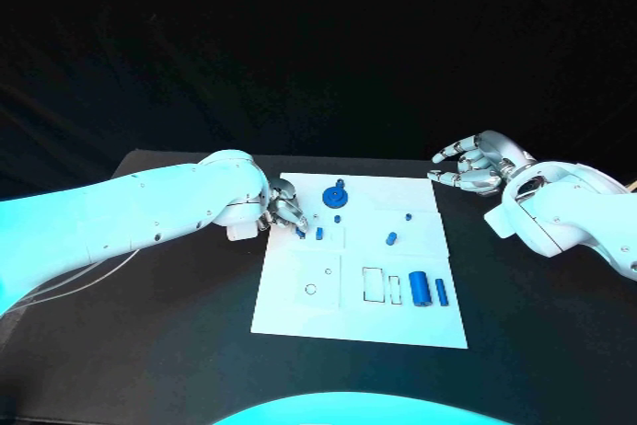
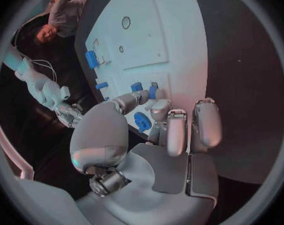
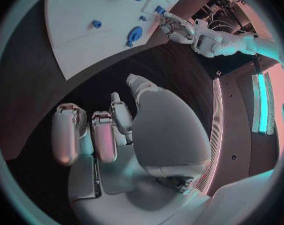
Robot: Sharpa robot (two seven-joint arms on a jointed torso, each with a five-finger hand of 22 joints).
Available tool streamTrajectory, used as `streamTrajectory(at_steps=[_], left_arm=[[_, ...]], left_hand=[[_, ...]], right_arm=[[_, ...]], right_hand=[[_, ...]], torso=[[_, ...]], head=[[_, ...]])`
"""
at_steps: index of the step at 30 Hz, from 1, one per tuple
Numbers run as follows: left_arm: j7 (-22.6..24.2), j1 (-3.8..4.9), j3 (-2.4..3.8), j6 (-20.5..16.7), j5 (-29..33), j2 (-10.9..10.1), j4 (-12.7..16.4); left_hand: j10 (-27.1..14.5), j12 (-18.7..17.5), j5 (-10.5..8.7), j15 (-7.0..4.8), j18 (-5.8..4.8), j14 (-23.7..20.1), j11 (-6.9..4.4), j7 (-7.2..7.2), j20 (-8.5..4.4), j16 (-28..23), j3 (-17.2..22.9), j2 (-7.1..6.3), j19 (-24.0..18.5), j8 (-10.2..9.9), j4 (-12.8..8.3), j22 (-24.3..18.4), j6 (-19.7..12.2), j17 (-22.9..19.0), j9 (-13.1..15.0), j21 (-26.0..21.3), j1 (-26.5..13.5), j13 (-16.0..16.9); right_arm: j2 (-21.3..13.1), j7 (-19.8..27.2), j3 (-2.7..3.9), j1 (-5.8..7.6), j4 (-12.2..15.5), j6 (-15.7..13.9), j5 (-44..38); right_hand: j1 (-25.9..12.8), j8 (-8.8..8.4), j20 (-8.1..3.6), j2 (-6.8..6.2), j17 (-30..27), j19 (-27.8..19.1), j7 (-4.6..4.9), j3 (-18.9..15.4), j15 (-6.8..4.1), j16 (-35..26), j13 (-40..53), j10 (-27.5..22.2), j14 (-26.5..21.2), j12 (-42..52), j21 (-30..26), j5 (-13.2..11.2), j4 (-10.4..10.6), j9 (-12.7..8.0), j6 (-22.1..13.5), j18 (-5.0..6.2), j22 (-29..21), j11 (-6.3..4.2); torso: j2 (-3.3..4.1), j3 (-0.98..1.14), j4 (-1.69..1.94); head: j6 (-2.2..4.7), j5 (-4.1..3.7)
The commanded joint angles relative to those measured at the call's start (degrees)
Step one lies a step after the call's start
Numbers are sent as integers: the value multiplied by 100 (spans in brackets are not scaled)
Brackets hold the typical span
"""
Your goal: Assemble the parts on the task board
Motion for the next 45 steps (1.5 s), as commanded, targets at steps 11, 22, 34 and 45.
streamTrajectory(at_steps=[11,22,34,45], left_arm=[[-7,-21,-6,67,-41,-24,43],[-7,-26,-6,67,-44,-28,59],[-3,-27,-5,108,13,-31,56],[-3,-27,-3,184,73,-32,46]], left_hand=[[437,88,419,-73,-104,598,-136,-191,-14,99,993,159,232,244,-230,91,194,1483,392,101,128,91],[442,89,424,-75,-105,598,-139,-194,-17,99,996,160,234,246,-235,94,199,1483,394,103,129,96],[452,94,431,-79,-108,602,-144,-199,-21,106,998,155,243,250,-244,109,207,1496,397,110,127,108],[469,103,440,-83,-113,604,-151,-206,-25,110,1001,140,256,259,-264,131,222,1502,402,121,131,126]], right_arm=[[3,13,0,-6,-3,17,-4],[6,15,0,-7,-6,20,-4],[7,15,0,-7,-9,21,-4],[12,16,0,-7,-13,24,-4]], right_hand=[[-27,92,39,-91,1073,77,3,45,-23,-37,-17,-73,464,4,-110,81,104,-33,25,74,822,0],[-27,92,39,-91,1073,77,3,45,-23,-37,-17,-73,464,4,-110,81,104,-33,25,74,822,0],[-27,92,39,-91,1073,77,3,45,-23,-37,-17,-73,464,4,-110,81,104,-33,25,74,822,0],[-27,92,39,-91,1073,77,3,45,-23,-37,-17,-73,464,4,-110,81,104,-33,25,74,822,0]], torso=[[-2,3,1],[0,7,-3],[1,6,-2],[3,4,-2]], head=[[-15,-2],[-8,-4],[-24,-8],[-33,-19]])
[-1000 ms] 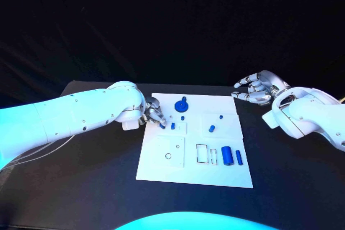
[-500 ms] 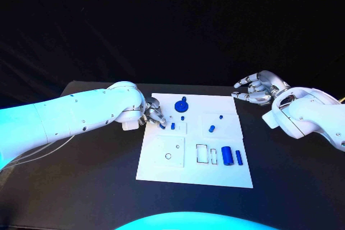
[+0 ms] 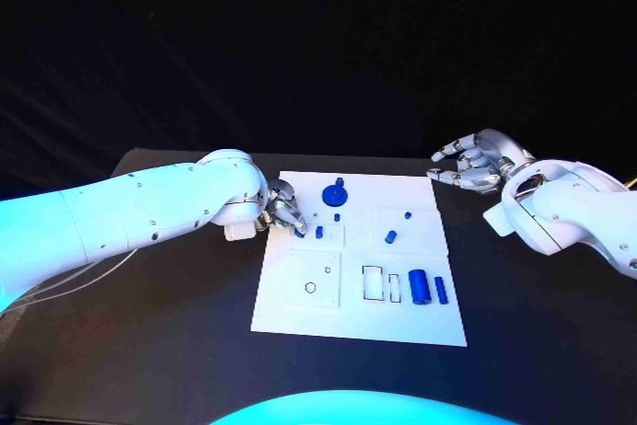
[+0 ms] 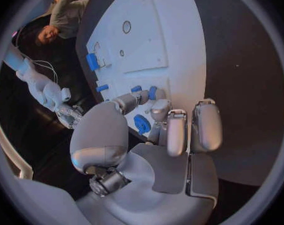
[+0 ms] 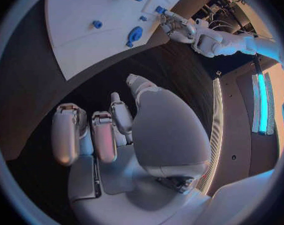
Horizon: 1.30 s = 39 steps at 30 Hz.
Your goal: Assemble the parts on the task board
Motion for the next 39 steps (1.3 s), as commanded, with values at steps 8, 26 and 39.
streamTrajectory(at_steps=[8,26,39], left_arm=[[-5,-13,-8,86,32,14,-7],[-29,-12,-8,157,33,63,-64],[-33,-13,-10,81,37,140,-124]], left_hand=[[471,103,443,-83,-114,603,-152,-207,-25,111,993,134,55,262,-262,123,224,1505,404,83,133,122],[491,118,447,-86,-112,598,-155,-210,-29,100,998,133,51,265,-262,117,235,1485,407,80,132,154],[539,115,420,-99,-114,602,-173,-237,-42,107,923,167,54,291,-181,124,298,1497,424,81,49,151]], right_arm=[[2,10,1,-3,3,14,-5],[7,14,0,-4,2,18,-5],[2,20,0,-5,6,14,-5]], right_hand=[[-32,97,36,-100,1059,78,2,68,-26,-47,-24,-75,460,1,-118,102,102,-37,23,75,820,-2],[-32,97,36,-100,1059,78,2,68,-26,-47,-24,-75,460,1,-118,102,102,-37,23,75,820,-2],[-34,99,35,-103,1060,77,1,75,-26,-46,-26,-75,461,0,-122,105,100,-39,22,76,819,-2]], torso=[[-2,-2,6],[-2,4,5],[1,0,-3]], head=[[-8,-8],[-31,-23],[-33,-40]])
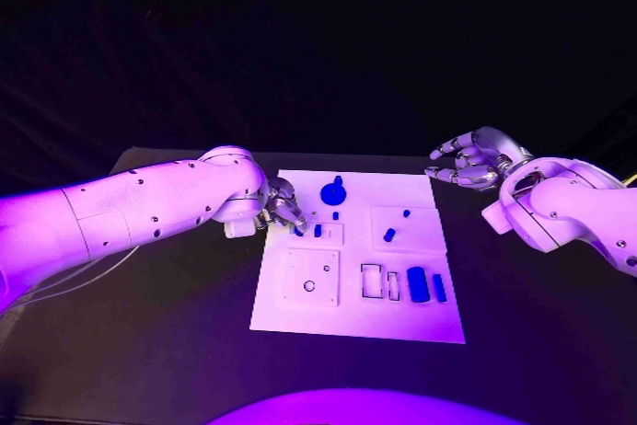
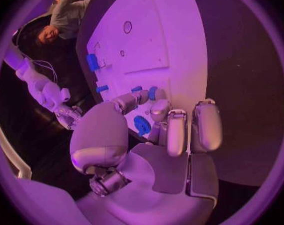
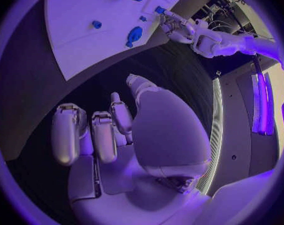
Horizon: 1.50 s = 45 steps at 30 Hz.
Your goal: Assemble the parts on the task board
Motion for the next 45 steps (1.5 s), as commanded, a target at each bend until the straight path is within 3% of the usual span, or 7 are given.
streamTrajectory(at_steps=[1,24,28,45], left_arm=[[2,-25,-15,-48,10,45,-10],[6,-34,-19,-99,11,82,-68],[6,-42,-21,-101,-18,91,-87],[4,-78,-33,-86,-134,121,-156]], left_hand=[[476,90,417,-92,-115,594,-156,-225,-43,107,917,140,57,224,-177,124,246,1497,425,84,78,71],[597,110,305,-151,-126,599,-232,-324,-100,115,482,211,86,311,-6,168,394,1510,522,91,-25,136],[593,92,245,-167,-127,598,-249,-349,-118,114,48,143,89,282,135,167,393,1509,550,80,-74,132],[564,72,223,-179,-130,593,-260,-367,-133,105,-663,-25,100,194,503,174,431,1491,561,64,-140,139]], right_arm=[[1,15,1,-3,5,11,-5],[0,21,1,-4,2,16,-4],[-1,24,1,-4,2,15,-3],[-6,36,1,-5,2,15,7]], right_hand=[[-34,98,35,-103,1060,77,1,75,-26,-46,-26,-75,461,0,-121,63,100,-36,22,76,819,-2],[-34,98,35,-103,1060,77,1,75,-26,-46,-26,-75,461,0,-121,63,100,-36,22,76,819,-2],[-38,101,34,-109,1057,78,1,86,-27,-49,-29,-76,460,-1,-126,64,100,-39,20,76,818,-2],[-38,101,34,-109,1057,78,1,86,-27,-49,-29,-76,460,-1,-126,64,100,-39,20,76,818,-2]], torso=[[4,-4,-5],[1,-6,-2],[0,-4,0],[-1,-1,3]], head=[[1,-7],[-31,-29],[-28,-37],[-43,-48]])
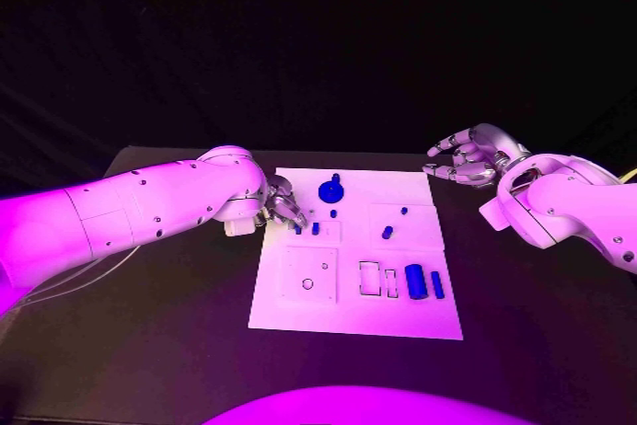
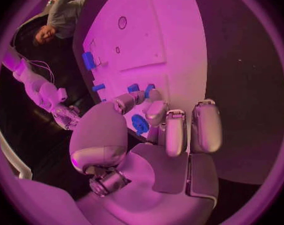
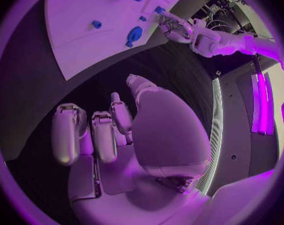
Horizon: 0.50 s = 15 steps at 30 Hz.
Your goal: Assemble the parts on the task board
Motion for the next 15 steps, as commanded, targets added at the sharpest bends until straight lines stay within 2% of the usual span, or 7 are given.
streamTrajectory(at_steps=[1,9,12,13,15], left_arm=[[-2,-34,-22,29,-8,15,-2],[0,-37,-25,25,-13,0,-10],[4,-38,-25,6,-16,-16,-2],[6,-38,-24,-7,-17,-24,5],[11,-38,-22,-40,-18,-42,22]], left_hand=[[177,55,163,-75,-129,573,-57,-96,-62,106,-101,-2,28,-74,-5,131,20,1493,74,60,11,133],[168,49,100,-78,-128,572,-58,-98,-66,103,-487,-70,29,-109,190,128,50,1487,82,51,32,137],[164,46,31,-78,-129,570,-56,-97,-65,100,-740,-117,31,-130,332,131,65,1481,87,47,44,142],[159,41,-61,-77,-128,569,-56,-96,-65,98,-832,-127,28,-137,387,125,70,1479,90,42,60,137],[141,25,-529,-73,-124,565,-50,-87,-62,90,-1060,-135,18,-164,556,108,65,1463,98,26,133,120]], right_arm=[[0,17,1,-4,2,12,1],[3,25,1,-5,-1,10,10],[4,29,1,-6,-2,8,13],[5,31,1,-6,-2,7,14],[6,35,1,-7,-2,5,5]], right_hand=[[-38,101,34,-109,1057,78,1,71,-27,-49,-29,-76,460,-1,-126,64,85,-33,20,76,817,-3],[-45,101,33,-112,1055,74,1,74,-27,-51,-30,-76,460,-1,-136,63,88,-35,18,78,812,-2],[-45,101,33,-112,1055,74,1,74,-27,-51,-30,-76,460,-1,-136,63,88,-35,18,78,812,-2],[-45,101,33,-112,1055,74,1,74,-27,-51,-30,-76,460,-1,-136,63,88,-35,18,78,812,-2],[-45,101,33,-112,1055,74,1,74,-27,-51,-30,-76,460,-1,-136,63,88,-35,18,78,812,-2]], torso=[[-1,0,2],[2,1,-1],[1,0,1],[1,1,-1],[3,-1,-3]], head=[[-1,-2],[2,3],[14,8],[14,12],[16,10]])
